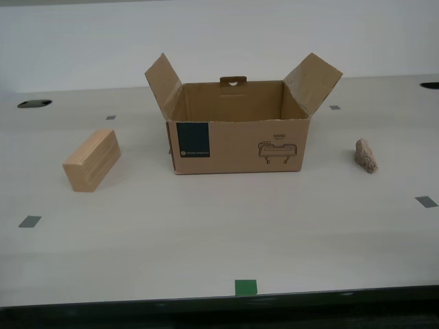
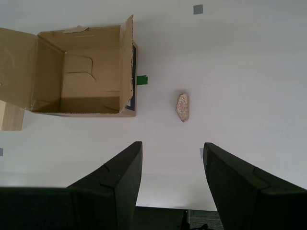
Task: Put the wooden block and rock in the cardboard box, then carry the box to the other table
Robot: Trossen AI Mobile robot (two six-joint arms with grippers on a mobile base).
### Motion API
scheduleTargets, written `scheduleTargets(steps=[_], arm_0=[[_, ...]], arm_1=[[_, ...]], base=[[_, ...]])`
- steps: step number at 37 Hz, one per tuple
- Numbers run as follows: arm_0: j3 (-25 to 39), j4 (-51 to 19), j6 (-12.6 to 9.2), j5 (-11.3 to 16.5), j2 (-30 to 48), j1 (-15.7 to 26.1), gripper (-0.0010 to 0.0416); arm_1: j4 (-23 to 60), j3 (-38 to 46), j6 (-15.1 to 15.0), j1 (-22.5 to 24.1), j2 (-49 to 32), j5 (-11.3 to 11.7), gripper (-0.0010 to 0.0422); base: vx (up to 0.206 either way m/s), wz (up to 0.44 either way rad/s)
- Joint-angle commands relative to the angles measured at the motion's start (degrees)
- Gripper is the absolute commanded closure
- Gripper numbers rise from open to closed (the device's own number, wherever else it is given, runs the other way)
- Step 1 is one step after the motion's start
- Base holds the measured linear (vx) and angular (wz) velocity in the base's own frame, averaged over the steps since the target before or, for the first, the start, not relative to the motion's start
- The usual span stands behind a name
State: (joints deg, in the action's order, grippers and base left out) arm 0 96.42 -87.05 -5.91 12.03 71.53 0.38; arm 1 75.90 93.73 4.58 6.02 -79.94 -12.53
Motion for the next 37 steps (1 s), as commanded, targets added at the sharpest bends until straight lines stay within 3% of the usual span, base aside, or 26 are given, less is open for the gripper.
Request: scheduleTargets(steps=[1, 11, 15, 19, 25, 35, 37], arm_0=[[0.0, 0.0, -0.1, 0.2, 0.0, 0.0, 0.024], [0.0, 0.0, -0.6, 0.2, 0.0, 0.0, 0.0259], [0.0, 0.0, -1.9, 0.2, 0.0, 0.0, 0.0245], [0.0, 0.0, -2.0, 0.2, 0.0, 0.0, 0.0212], [0.0, 0.0, -2.1, 0.2, 0.0, 0.0, 0.0138], [0.0, 0.0, -2.0, 0.2, 0.0, 0.0, 0.0006], [0.0, -0.1, -2.0, 0.2, 0.0, 0.0, 0.0002]], arm_1=[[0.0, 0.0, -0.1, 0.0, 0.0, -0.2, 0.0087], [0.0, 0.0, -0.1, 0.0, 0.0, -0.2, 0.0011], [0.0, 0.0, 0.0, 0.0, 0.0, -0.2, 0.002], [0.0, 0.0, 0.4, 0.0, 0.0, -0.2, 0.0022], [-0.1, 0.0, -2.7, 0.0, 0.0, -0.2, 0.0023], [0.0, 0.0, -2.7, 0.0, 0.0, -0.2, 0.0023], [0.0, 0.0, -2.7, 0.0, 0.0, -0.2, 0.0023]], base=[[0.0, 0.0], [0.0, 0.0], [0.0, 0.0], [0.0, 0.0], [0.0, 0.0], [0.0, 0.0], [0.0, 0.0]])
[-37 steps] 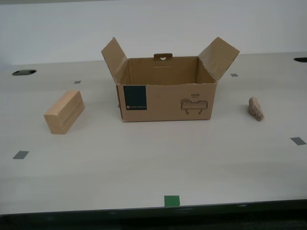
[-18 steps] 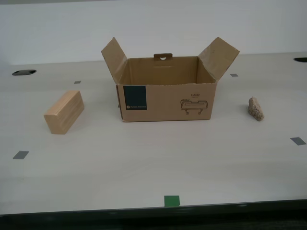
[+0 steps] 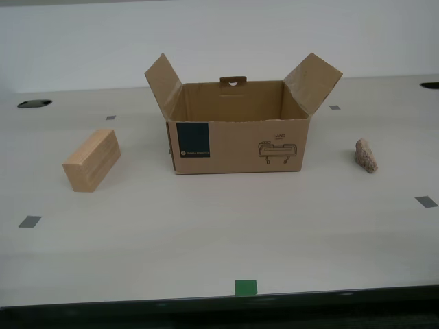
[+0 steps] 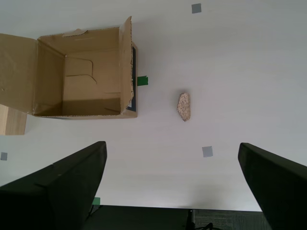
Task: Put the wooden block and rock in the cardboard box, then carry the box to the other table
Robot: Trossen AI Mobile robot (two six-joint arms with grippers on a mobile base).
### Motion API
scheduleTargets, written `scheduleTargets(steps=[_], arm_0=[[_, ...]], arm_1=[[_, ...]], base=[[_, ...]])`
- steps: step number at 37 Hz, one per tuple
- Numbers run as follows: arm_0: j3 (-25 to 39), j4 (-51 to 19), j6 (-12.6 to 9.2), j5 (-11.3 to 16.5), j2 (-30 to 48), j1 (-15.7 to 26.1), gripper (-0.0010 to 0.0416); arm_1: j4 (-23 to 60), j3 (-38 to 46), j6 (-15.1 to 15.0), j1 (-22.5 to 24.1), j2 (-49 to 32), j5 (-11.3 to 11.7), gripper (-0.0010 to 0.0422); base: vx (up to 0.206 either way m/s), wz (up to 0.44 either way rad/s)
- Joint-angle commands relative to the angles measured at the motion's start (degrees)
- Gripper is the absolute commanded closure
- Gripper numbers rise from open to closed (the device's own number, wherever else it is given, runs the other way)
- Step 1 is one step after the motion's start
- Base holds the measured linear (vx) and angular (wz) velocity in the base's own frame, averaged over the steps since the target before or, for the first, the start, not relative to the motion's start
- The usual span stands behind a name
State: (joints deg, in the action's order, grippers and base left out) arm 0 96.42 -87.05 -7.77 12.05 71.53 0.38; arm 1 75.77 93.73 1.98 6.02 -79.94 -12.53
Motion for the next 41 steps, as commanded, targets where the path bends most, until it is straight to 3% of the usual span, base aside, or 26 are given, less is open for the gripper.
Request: scheduleTargets(steps=[1, 8, 17, 41], arm_0=[[0.0, -0.1, -0.2, 0.2, 0.0, 0.0, 0.0011], [0.0, -0.4, -0.2, 0.2, 0.0, 0.0, 0.0038], [0.0, -0.6, -0.2, 0.2, 0.0, 0.0, 0.0], [0.0, -0.4, -0.2, 0.2, 0.0, 0.0, 0.0009]], arm_1=[[0.2, 0.0, -0.2, 0.0, 0.0, -0.2, 0.0023], [0.2, 0.0, -0.5, 0.0, 0.0, -0.2, 0.0023], [0.2, 0.0, -0.5, 0.0, 0.0, -0.2, 0.0023], [0.0, 0.0, -0.5, 0.0, 0.0, -0.2, 0.0023]], base=[[0.0, 0.0], [0.0, 0.0], [0.0, 0.0], [0.0, 0.0]])
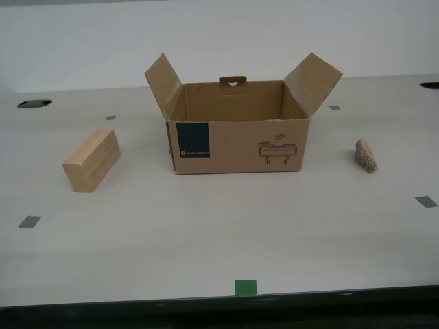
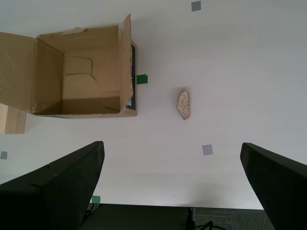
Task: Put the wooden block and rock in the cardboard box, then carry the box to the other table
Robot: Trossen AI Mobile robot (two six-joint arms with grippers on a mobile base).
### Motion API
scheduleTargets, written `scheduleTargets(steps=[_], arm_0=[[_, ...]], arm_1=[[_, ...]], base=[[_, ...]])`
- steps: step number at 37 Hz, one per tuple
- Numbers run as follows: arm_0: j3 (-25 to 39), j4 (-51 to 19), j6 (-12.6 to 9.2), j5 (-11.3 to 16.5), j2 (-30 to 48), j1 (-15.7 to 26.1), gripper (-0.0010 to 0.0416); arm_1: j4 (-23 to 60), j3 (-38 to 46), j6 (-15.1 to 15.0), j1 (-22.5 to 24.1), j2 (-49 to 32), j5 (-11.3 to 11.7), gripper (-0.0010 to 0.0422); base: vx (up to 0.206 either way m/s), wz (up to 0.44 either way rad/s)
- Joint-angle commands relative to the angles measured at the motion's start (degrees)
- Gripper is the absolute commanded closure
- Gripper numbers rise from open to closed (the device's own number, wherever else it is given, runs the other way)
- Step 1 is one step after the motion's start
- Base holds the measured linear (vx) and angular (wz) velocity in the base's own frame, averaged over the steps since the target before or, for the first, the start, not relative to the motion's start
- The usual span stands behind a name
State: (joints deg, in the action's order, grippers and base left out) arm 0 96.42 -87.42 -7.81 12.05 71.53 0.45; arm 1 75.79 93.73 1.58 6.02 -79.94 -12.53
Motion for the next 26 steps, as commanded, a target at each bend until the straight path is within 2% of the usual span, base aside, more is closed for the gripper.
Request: scheduleTargets(steps=[1, 26], arm_0=[[0.0, 0.0, -0.2, 0.2, 0.0, 0.0, 0.0009], [0.0, 0.4, -0.2, 0.2, 0.0, 0.0, 0.0012]], arm_1=[[0.0, 0.0, -0.1, 0.0, 0.0, -0.2, 0.0023], [-0.2, 0.0, -0.1, 0.0, 0.0, -0.2, 0.0023]], base=[[0.0, 0.0], [0.0, 0.0]])
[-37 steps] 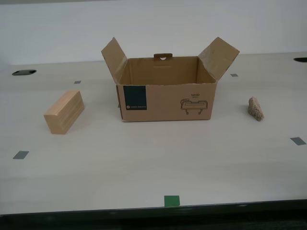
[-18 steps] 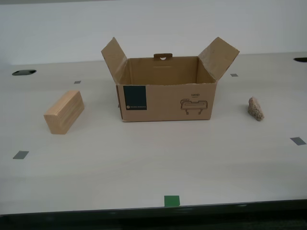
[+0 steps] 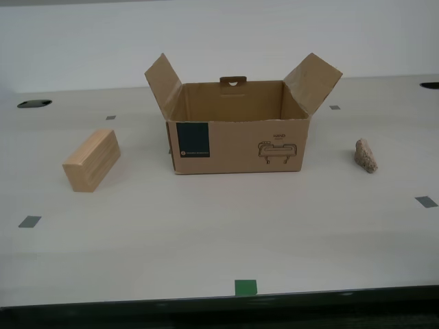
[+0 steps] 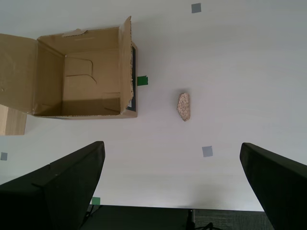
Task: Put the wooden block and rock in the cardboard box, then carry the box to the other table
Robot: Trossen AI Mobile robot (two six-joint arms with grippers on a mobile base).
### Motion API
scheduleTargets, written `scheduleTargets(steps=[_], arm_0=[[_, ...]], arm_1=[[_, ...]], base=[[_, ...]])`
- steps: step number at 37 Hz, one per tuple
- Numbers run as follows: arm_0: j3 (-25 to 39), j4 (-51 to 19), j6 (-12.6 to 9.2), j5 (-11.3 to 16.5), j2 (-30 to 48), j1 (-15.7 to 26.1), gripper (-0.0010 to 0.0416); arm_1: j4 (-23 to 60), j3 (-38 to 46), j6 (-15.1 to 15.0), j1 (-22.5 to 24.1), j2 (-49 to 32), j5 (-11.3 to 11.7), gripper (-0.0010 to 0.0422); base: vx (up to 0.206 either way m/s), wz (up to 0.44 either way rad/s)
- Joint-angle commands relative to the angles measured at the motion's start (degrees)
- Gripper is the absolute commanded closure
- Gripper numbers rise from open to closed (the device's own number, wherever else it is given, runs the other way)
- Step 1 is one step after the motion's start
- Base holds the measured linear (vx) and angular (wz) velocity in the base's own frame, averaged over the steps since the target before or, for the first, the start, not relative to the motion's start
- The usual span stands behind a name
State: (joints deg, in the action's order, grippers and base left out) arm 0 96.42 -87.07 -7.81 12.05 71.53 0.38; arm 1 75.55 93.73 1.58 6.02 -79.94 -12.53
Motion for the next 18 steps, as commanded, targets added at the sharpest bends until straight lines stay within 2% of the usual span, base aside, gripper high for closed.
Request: scheduleTargets(steps=[1, 18], arm_0=[[0.0, 0.1, -0.2, 0.2, 0.0, 0.0, 0.0012], [0.0, 0.9, -0.2, 0.2, 0.0, 0.0, 0.0012]], arm_1=[[0.0, 0.0, -0.1, 0.0, 0.0, -0.2, 0.0023], [-0.2, 0.0, -0.1, 0.0, 0.0, -0.2, 0.0023]], base=[[0.0, 0.0], [0.0, 0.0]])
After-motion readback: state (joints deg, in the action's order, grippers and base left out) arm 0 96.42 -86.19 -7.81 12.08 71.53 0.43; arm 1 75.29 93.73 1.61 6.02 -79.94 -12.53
